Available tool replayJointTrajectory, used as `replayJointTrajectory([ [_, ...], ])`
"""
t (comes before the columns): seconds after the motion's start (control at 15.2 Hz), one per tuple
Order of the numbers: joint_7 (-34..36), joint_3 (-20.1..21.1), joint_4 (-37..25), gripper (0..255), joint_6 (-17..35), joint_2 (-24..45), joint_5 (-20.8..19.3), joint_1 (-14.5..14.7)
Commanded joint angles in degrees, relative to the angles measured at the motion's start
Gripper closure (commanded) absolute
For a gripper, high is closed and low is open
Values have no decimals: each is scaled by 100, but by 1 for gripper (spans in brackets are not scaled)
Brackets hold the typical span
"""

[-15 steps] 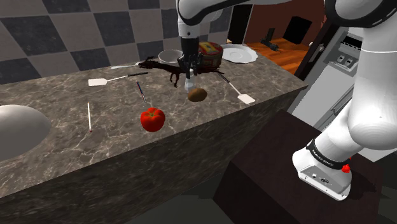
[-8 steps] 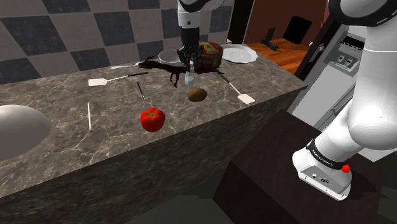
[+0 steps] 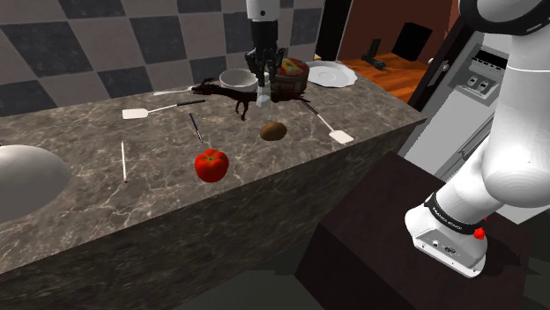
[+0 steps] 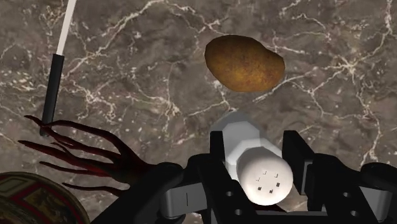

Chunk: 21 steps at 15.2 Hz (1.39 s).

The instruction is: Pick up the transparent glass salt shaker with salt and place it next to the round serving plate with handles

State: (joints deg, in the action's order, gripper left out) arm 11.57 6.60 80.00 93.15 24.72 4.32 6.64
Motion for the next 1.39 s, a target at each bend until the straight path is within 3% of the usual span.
replayJointTrajectory([
  [0.0, 20, 4, -136, 255, -136, 1, -1, 6],
  [0.99, 148, 19, -1569, 255, -1385, 179, -12, 33],
  [1.32, -329, -116, -715, 255, -1162, -406, 3, -318],
])
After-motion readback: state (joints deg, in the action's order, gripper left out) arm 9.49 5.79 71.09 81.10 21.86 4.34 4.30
